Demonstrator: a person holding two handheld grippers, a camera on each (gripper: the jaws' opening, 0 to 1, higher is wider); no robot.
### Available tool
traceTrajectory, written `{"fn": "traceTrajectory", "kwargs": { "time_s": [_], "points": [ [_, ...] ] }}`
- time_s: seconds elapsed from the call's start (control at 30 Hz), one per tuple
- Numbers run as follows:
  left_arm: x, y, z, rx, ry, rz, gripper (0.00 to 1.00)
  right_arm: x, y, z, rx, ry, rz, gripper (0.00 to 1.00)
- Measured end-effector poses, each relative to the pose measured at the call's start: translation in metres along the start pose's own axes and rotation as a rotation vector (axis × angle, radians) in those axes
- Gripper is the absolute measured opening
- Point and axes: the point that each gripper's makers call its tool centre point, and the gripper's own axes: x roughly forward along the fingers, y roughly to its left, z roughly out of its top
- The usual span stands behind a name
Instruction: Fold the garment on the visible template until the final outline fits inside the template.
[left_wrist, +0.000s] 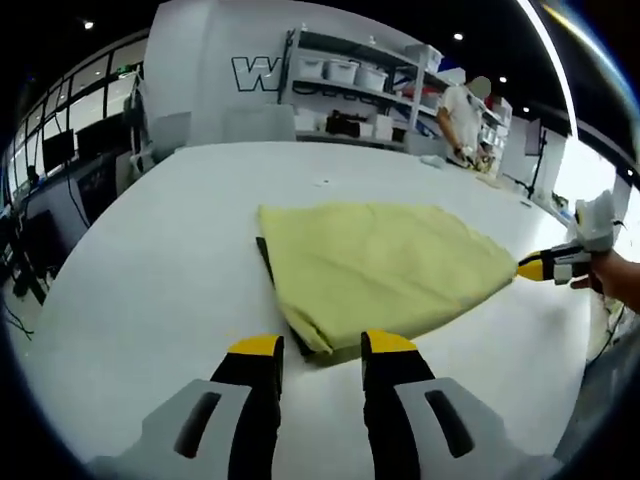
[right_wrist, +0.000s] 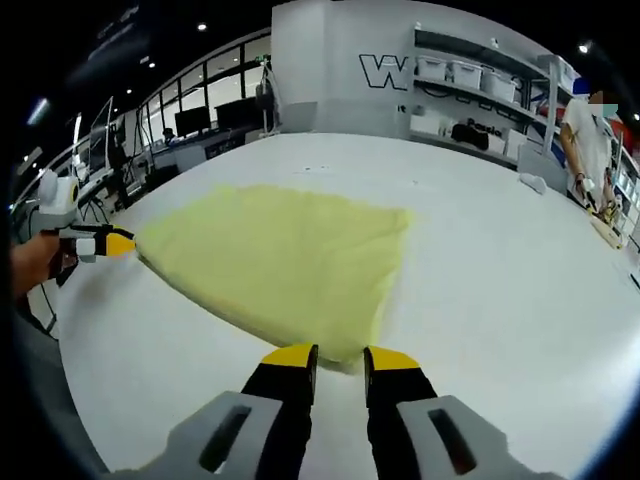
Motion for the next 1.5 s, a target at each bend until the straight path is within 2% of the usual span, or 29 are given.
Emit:
{"fn": "traceTrajectory", "kwargs": {
  "time_s": [0.1, 0.37, 0.57, 0.77, 0.9, 0.97, 1.03, 1.13, 1.2, 1.3, 1.4, 1.5],
  "points": [
    [-0.003, 0.005, -0.004, 0.01, 0.015, 0.011, 0.15, 0.001, -0.002, 0.001, 0.006, -0.003, -0.001, 0.15],
    [0.005, 0.004, 0.001, 0.012, 0.02, 0.009, 0.11, 0.002, 0.001, -0.001, 0.003, 0.007, 0.003, 0.15],
    [0.012, 0.0, -0.002, 0.016, 0.035, -0.009, 0.0, 0.004, 0.0, -0.002, 0.008, 0.014, 0.007, 0.13],
    [0.012, 0.0, -0.002, 0.043, 0.045, -0.015, 0.0, 0.005, -0.007, -0.002, 0.053, 0.01, -0.009, 0.11],
    [0.011, 0.002, -0.002, 0.042, 0.043, -0.016, 0.0, -0.002, -0.014, 0.006, 0.075, -0.027, -0.029, 0.11],
    [0.011, 0.002, -0.002, 0.042, 0.046, -0.018, 0.0, 0.002, -0.016, 0.004, 0.075, -0.016, -0.035, 0.11],
    [0.011, 0.003, -0.003, 0.04, 0.048, -0.017, 0.0, 0.007, -0.017, -0.002, 0.099, 0.004, -0.028, 0.11],
    [0.012, 0.002, -0.003, 0.046, 0.053, -0.02, 0.0, 0.011, -0.013, -0.002, 0.138, -0.005, 0.0, 0.09],
    [0.012, 0.002, -0.005, 0.049, 0.059, -0.022, 0.0, 0.013, -0.011, -0.003, 0.13, 0.001, 0.004, 0.01],
    [0.011, 0.005, -0.006, 0.092, 0.075, -0.023, 0.0, 0.011, -0.013, 0.001, 0.111, -0.007, -0.013, 0.0],
    [0.006, 0.018, -0.006, 0.177, 0.103, -0.006, 0.0, 0.01, -0.018, 0.003, 0.099, -0.015, -0.038, 0.0],
    [0.004, 0.021, -0.004, 0.152, 0.099, -0.017, 0.0, 0.011, -0.016, 0.002, 0.1, -0.008, -0.033, 0.0]
  ]
}}
